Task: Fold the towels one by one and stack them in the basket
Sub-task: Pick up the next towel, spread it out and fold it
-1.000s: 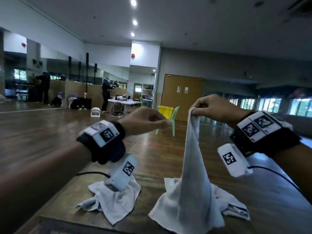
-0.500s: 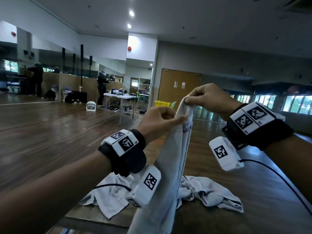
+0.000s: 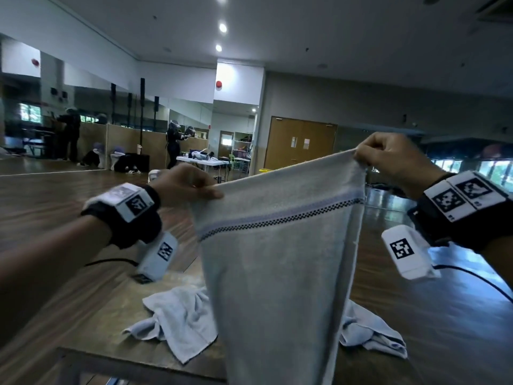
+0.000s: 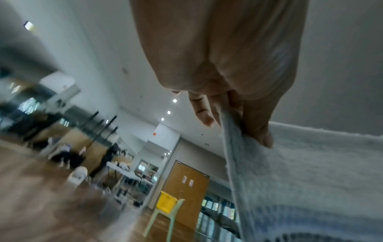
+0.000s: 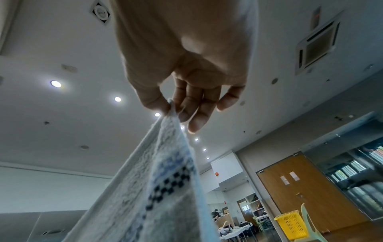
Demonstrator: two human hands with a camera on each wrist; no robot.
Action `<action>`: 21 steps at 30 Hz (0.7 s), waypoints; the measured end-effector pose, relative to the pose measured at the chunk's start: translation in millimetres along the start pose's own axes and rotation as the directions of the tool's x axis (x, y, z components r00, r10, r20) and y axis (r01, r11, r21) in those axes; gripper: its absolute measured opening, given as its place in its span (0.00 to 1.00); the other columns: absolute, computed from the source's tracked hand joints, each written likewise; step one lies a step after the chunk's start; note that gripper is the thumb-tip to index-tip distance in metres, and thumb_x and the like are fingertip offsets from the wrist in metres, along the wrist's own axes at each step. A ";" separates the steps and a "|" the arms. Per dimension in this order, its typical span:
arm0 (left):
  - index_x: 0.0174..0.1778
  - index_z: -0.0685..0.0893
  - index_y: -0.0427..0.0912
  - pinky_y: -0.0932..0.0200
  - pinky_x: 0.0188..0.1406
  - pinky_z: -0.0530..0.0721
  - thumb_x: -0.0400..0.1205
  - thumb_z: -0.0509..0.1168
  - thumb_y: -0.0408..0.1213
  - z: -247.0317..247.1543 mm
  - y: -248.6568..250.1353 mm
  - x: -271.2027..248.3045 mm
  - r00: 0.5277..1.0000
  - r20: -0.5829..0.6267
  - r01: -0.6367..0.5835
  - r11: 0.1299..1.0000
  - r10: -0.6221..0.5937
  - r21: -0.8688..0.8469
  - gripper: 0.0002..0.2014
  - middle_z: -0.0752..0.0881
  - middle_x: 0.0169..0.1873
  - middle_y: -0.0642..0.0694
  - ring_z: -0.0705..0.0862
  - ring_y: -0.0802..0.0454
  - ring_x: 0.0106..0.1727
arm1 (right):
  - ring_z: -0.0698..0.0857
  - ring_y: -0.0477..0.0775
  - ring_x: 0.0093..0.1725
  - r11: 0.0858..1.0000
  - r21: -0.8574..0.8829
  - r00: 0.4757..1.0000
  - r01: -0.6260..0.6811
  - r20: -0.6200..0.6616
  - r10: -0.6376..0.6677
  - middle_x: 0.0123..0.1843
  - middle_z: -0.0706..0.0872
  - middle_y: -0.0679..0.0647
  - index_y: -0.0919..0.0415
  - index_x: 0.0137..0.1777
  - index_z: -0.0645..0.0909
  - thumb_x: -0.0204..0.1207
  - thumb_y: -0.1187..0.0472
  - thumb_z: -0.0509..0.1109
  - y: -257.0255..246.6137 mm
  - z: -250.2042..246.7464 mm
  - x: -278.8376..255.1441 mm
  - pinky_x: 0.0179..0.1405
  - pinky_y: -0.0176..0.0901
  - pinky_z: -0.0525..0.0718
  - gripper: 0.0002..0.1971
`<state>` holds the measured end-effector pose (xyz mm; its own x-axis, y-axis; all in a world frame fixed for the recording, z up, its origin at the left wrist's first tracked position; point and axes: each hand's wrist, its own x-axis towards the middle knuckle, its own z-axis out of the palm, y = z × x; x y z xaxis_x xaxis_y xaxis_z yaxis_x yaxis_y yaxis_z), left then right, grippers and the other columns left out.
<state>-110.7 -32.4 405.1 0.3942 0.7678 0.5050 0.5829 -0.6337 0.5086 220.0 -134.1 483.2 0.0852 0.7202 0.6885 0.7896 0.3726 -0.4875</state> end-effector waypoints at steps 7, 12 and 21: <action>0.31 0.80 0.53 0.64 0.29 0.74 0.75 0.67 0.50 -52.6 16.6 -17.0 0.992 -0.019 -0.119 0.959 0.128 0.256 0.09 0.81 0.25 0.55 0.79 0.60 0.26 | 0.76 0.45 0.25 0.999 0.025 0.998 -0.040 0.059 0.038 0.26 0.80 0.49 0.58 0.33 0.77 0.76 0.65 0.66 13.2 -27.0 -17.8 0.22 0.35 0.73 0.10; 0.43 0.85 0.42 0.44 0.45 0.86 0.70 0.66 0.62 -79.4 41.9 -37.3 0.988 0.025 -0.153 0.988 0.153 -0.007 0.24 0.86 0.43 0.35 0.85 0.40 0.44 | 0.76 0.55 0.32 0.998 0.009 0.998 0.058 0.037 -0.058 0.33 0.80 0.64 0.64 0.33 0.76 0.75 0.69 0.67 0.3 -52.9 -33.8 0.33 0.47 0.74 0.09; 0.42 0.85 0.49 0.47 0.45 0.81 0.71 0.68 0.61 -135.0 84.6 -27.1 0.975 -0.138 -0.169 0.985 0.172 0.033 0.19 0.88 0.43 0.41 0.84 0.46 0.43 | 0.76 0.37 0.22 0.981 -0.013 0.975 0.195 -0.102 -0.195 0.27 0.82 0.49 0.57 0.32 0.77 0.73 0.71 0.68 -38.9 -82.5 -14.4 0.25 0.35 0.75 0.11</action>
<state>-168.0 -119.5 528.6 0.3866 0.6271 0.6762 0.5314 -0.7507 0.3925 238.2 -207.2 536.6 -0.0089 0.5699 0.8217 0.7986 0.4985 -0.3371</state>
